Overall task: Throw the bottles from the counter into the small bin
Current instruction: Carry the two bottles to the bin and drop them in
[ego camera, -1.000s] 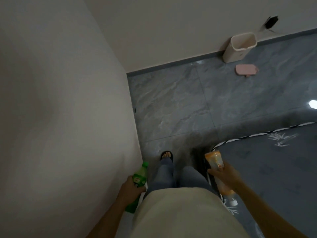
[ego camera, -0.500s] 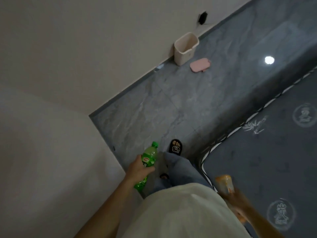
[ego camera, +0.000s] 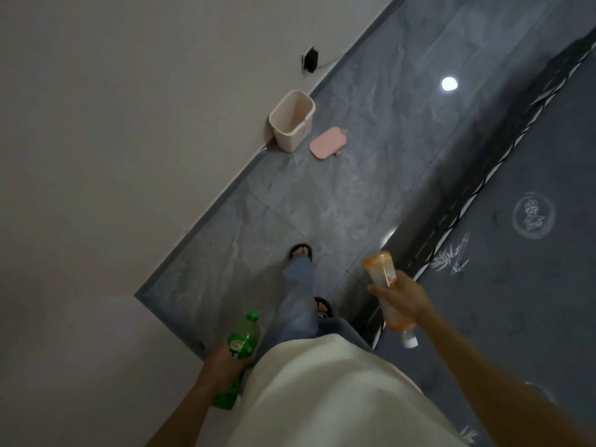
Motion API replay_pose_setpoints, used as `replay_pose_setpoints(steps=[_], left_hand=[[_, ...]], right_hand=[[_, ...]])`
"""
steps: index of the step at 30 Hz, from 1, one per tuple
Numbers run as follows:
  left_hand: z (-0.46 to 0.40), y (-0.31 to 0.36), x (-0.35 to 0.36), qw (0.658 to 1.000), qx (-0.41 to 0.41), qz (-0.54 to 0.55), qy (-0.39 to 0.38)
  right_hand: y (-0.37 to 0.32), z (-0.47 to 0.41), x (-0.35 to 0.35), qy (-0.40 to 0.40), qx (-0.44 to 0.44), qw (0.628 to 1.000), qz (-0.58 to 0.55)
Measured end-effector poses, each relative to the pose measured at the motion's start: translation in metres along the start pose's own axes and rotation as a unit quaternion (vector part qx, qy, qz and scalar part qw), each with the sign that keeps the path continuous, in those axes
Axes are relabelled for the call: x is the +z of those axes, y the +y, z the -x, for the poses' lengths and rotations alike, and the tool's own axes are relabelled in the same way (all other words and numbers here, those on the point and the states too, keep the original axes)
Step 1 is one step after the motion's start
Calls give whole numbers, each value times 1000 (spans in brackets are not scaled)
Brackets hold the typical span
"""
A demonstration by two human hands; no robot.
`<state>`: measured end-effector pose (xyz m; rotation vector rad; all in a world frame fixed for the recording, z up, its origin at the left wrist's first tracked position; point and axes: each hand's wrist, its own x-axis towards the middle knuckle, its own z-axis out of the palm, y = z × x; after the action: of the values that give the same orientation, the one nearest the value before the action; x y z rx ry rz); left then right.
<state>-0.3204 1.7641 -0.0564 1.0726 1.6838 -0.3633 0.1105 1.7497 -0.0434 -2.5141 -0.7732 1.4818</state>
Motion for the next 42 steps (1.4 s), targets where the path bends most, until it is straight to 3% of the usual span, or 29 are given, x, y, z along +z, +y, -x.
replay_pose_setpoints(steps=[6,9,17,25,34,42], left_hand=[[-46,70,-36,1000,-8,-1,-24],[-72,130,-69,998,39,-15,-38],[-134,312,-121,994,94,-42,-30],[-186,454,-118,994,104,-40,-25],[-195,478,-94,996,45,82,8],[-189,436,-84,988,-89,130,2]], right_hand=[[-56,-44,-30,16,-4,1000,-6],[-76,-60,-46,13,17,1000,-6],[-65,-76,-84,5,135,991,-20],[-63,-149,-164,-31,189,982,9],[-171,-266,-275,-58,115,979,161],[-297,-343,-288,-111,3,968,225]])
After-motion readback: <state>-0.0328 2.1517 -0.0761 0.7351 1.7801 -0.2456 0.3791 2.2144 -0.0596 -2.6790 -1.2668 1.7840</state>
